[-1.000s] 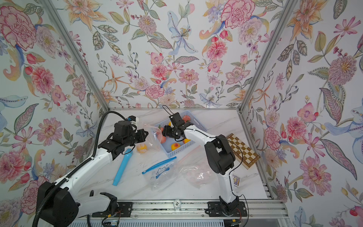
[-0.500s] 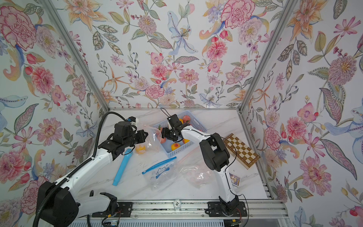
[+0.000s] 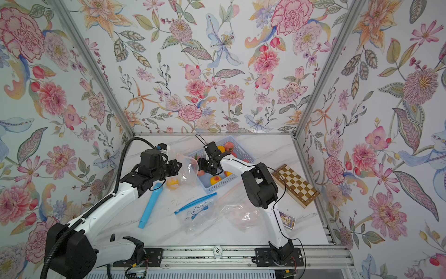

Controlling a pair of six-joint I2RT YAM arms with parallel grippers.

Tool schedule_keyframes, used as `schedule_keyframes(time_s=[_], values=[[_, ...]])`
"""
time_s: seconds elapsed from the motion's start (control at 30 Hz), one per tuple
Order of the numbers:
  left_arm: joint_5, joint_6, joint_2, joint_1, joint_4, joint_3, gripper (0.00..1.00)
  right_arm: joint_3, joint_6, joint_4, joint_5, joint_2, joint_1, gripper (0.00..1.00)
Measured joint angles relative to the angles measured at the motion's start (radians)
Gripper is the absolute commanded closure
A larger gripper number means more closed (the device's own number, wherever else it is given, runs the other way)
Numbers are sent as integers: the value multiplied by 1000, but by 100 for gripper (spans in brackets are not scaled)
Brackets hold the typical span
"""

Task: Place the peach in a zip-top bag and seal the zipper
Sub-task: Pick up the peach from the basket.

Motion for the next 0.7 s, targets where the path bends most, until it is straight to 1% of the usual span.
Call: schedule_keyframes(time_s=[0.07, 0.17, 0.33, 0.43, 0.7], values=[[0, 0, 0, 0, 0, 0, 100, 2, 0, -3, 2, 2, 0, 30], [0, 0, 0, 0, 3, 0, 100, 7, -1, -11, 8, 2, 1, 35], [0, 0, 0, 5, 3, 0, 100, 7, -10, -17, 11, 2, 1, 47], [1, 0, 0, 6, 3, 0, 100, 5, -16, -18, 15, -1, 0, 52], [4, 0, 13, 12, 6, 0, 100, -79, -27, -41, 65, -83, -27, 57]])
